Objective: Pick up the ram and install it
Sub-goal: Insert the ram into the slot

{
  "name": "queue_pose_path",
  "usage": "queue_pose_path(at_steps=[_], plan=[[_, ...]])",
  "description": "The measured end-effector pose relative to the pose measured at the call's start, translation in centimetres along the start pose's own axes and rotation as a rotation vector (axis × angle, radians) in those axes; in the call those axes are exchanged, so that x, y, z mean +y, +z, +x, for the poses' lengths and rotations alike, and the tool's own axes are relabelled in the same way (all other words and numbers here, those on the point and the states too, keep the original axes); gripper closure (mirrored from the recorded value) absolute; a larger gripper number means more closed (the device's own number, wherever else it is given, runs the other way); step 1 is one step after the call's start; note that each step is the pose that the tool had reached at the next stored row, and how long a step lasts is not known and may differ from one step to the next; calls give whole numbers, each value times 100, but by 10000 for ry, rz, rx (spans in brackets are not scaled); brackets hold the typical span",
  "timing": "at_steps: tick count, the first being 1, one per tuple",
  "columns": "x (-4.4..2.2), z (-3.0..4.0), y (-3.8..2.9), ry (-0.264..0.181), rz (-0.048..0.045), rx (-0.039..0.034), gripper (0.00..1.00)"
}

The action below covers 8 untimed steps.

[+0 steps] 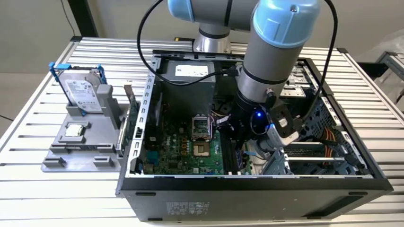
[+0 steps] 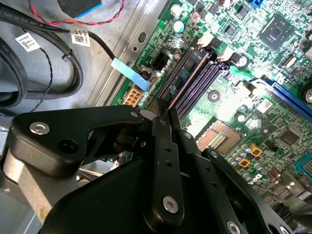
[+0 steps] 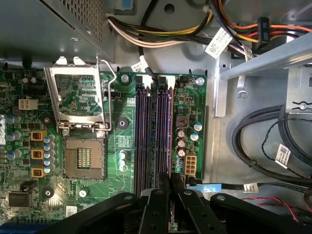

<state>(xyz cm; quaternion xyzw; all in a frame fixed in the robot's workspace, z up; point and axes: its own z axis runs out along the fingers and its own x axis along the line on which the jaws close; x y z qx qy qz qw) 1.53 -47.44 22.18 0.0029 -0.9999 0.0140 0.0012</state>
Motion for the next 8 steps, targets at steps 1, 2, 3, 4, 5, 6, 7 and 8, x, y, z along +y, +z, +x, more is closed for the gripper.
queue_pose_path(at_steps=[1,2,3,4,5,6,7,8], plan=[[0,3,0,14,0,-6,100],[0,6,0,30,0,-15,100],[0,10,0,47,0,-26,100],[0,13,0,66,0,-37,100],[0,17,0,86,0,-48,100],[0,19,0,106,0,-56,100],[0,22,0,126,0,-62,100],[0,24,0,147,0,-69,100]])
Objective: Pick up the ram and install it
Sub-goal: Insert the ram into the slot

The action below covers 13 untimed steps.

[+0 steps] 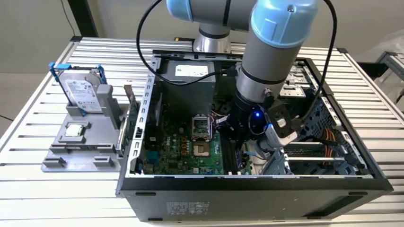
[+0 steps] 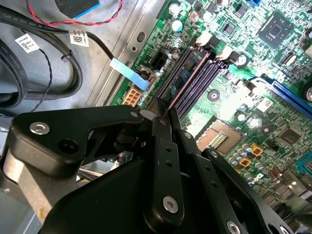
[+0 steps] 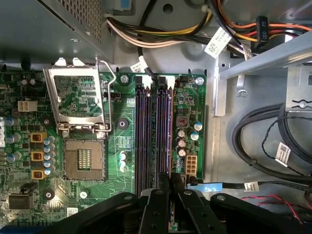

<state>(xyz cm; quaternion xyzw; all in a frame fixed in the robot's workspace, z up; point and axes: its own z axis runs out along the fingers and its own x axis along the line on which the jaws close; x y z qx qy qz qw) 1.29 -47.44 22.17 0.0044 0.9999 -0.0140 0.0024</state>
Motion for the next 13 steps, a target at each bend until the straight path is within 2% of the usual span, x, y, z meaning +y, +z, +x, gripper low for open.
queue_pose_path(at_steps=[4,10,13], plan=[[1,1,8,45,-5,-16,100],[0,1,38,68,-95,-22,100],[1,1,39,68,-98,-23,100]])
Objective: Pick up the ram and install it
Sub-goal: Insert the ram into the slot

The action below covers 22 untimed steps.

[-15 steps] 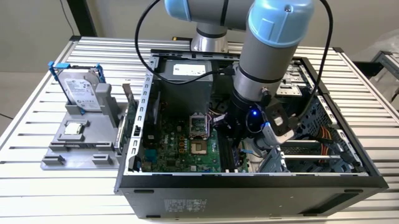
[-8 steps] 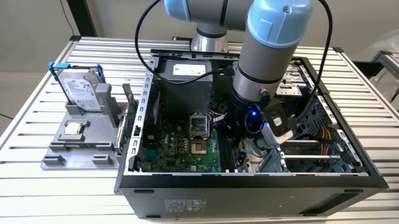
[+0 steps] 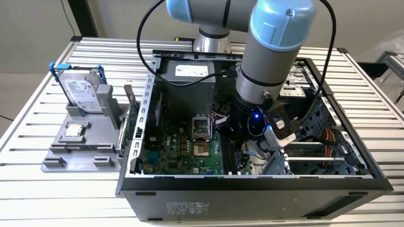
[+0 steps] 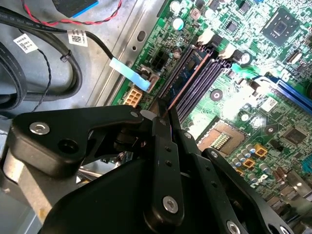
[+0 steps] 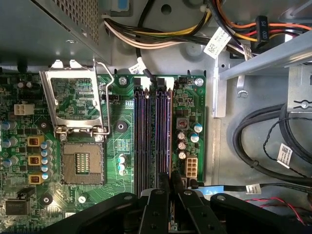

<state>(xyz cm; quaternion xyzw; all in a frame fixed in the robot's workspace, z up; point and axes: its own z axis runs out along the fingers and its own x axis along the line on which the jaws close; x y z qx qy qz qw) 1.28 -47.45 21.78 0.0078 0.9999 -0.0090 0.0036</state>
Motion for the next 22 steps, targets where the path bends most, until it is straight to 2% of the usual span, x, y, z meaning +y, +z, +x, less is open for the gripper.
queue_pose_path(at_steps=[15,22], plan=[[0,0,6,1,-3,-7,100],[0,1,53,0,3,-6,100]])
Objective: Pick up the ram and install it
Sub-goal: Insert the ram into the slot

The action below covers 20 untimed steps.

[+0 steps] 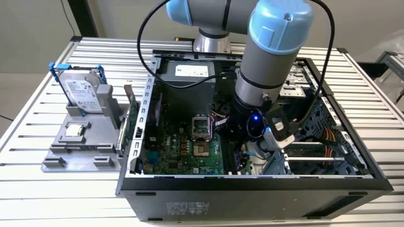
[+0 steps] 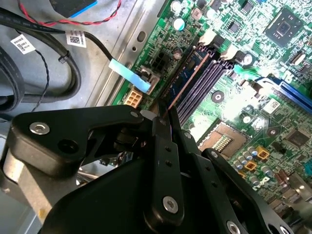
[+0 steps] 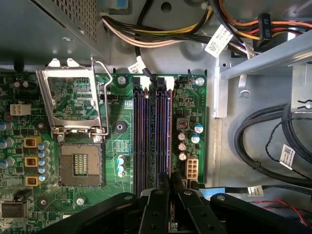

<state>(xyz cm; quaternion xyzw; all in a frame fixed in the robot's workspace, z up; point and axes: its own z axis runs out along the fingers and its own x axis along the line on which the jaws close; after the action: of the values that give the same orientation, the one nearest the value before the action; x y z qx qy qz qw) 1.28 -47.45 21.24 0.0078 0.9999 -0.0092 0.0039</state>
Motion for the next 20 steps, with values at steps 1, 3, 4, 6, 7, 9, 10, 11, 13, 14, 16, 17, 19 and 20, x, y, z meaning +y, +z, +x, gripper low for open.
queue_pose_path(at_steps=[1,3,4,6,7,9,10,11,13,14,16,17,19,20], plan=[[0,0,2,0,1,0,100],[1,0,4,0,-3,-1,100],[1,0,6,0,-5,-1,100],[1,0,6,0,-5,-1,100],[1,0,6,0,-6,-1,100],[1,0,6,0,-6,-1,100],[1,0,6,0,-5,-1,100],[1,0,6,0,-5,-1,100],[3,0,9,0,-21,-2,100],[6,-1,16,0,-34,-6,0],[2,0,10,0,-13,-3,0],[1,0,7,0,-6,-1,0],[1,0,2,0,-5,-1,0],[0,0,-12,0,-2,0,0]])
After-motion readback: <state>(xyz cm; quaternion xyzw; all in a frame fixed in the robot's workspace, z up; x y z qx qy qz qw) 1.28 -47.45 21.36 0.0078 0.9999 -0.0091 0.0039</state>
